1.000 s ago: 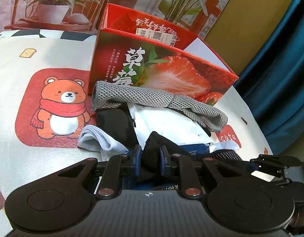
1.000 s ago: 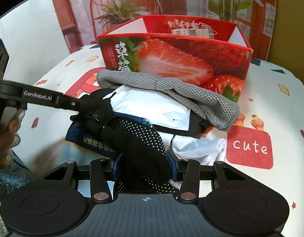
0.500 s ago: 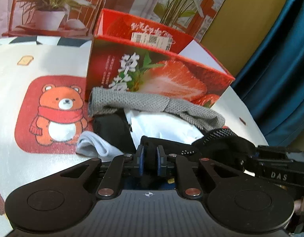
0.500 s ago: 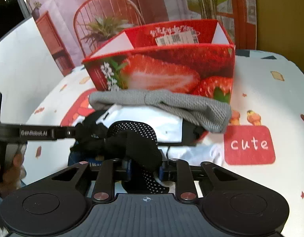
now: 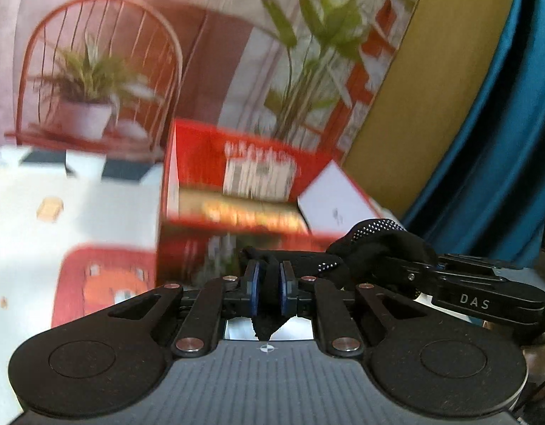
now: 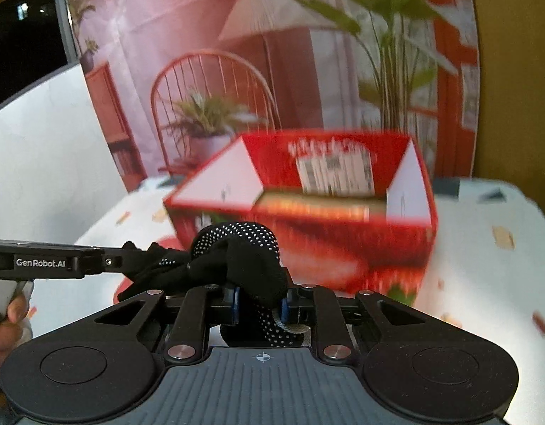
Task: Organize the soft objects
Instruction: 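Carry the black glove with both grippers into the box and open both, then move both grippers back to the pile and close them on the blue packaged bag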
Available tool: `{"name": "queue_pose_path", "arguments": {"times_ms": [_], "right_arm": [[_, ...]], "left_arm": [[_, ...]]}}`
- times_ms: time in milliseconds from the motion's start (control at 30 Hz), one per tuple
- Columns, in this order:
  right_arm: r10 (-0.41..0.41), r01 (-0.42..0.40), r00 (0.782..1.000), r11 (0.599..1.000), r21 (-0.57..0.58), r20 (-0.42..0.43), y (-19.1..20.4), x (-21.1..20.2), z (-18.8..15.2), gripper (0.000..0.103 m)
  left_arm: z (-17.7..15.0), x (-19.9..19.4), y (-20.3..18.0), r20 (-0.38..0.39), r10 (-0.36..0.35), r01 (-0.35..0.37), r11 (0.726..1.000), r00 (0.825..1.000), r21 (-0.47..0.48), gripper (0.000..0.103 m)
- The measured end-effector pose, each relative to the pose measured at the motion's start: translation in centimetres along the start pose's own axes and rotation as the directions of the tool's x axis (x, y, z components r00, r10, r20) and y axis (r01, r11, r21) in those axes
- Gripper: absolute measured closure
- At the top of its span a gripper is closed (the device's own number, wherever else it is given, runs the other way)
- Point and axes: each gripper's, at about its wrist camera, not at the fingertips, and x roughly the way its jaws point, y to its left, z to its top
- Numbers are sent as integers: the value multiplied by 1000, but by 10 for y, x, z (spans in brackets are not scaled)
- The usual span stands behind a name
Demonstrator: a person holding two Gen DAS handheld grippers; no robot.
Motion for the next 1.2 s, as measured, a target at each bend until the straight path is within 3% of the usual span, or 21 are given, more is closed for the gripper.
{"name": "queue_pose_path", "arguments": {"times_ms": [233,433,700,1033,1067,1133,1167,1200], "right_arm": [[-21,32,994,994,-105,106,-3,29,67,85],[-62,77,992,988,-133,109,-17,79,102,85],[-130,126,991,980,-151,-16,-41,146,97,85],[-175,167,977,983,-73,-122,-58,168,78,79],[-186,178,974,981,-74,-127,-58,169,78,77],[-216,207,968,975,-83,-130,-57,168,76,74],[-227,217,965,972,-86,-129,-58,168,76,68],[-238,229,963,970,-86,-126,-58,167,76,60]], "left_arm": [[58,20,-3,112,48,-47,999,992,-12,91],[82,62,-3,96,115,-117,993,989,15,91],[79,115,3,-11,159,-157,985,987,70,90],[72,135,6,-64,169,-159,978,984,132,89],[72,135,5,-66,175,-164,976,982,146,88],[71,133,5,-63,180,-168,973,982,160,75],[71,131,5,-58,181,-170,972,982,163,64],[71,128,5,-49,182,-172,971,982,164,60]]}}
